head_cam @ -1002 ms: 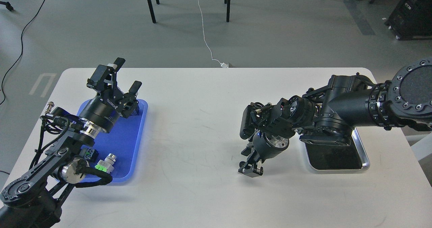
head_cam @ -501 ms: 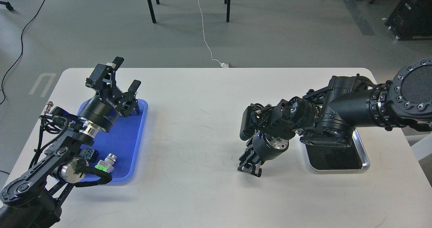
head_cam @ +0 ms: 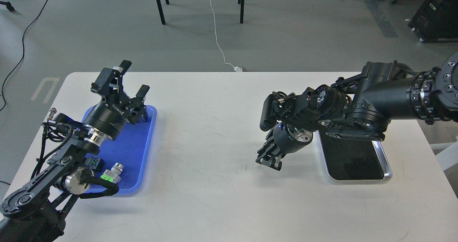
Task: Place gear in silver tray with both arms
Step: 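Carry the gear with the right gripper over the silver tray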
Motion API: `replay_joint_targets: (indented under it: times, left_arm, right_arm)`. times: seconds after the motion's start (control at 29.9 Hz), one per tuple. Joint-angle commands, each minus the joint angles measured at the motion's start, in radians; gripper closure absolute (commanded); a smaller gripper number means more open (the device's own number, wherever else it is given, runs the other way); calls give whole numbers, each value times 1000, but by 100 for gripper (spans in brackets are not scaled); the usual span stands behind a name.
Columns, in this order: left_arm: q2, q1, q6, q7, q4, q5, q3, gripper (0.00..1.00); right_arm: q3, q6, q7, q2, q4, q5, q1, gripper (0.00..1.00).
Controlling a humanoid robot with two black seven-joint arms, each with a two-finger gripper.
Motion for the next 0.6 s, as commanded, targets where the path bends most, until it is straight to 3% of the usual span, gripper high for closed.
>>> replay_joint_targets:
  times: [0.0,0.27,0.57]
  left_arm:
    - [-2,0,2,0,0,1,2,2]
    - [-8,-2,2,2,0,3,8,2]
    - [-10,-2,2,2,-12,3,11,2]
  right_arm:
    - [-8,1,0,-113,14,-17,23,84]
    - [-90,3,0,-348,-9,-92,-9,84]
    - [-109,-35,0,-462,-87,-129,-161,82]
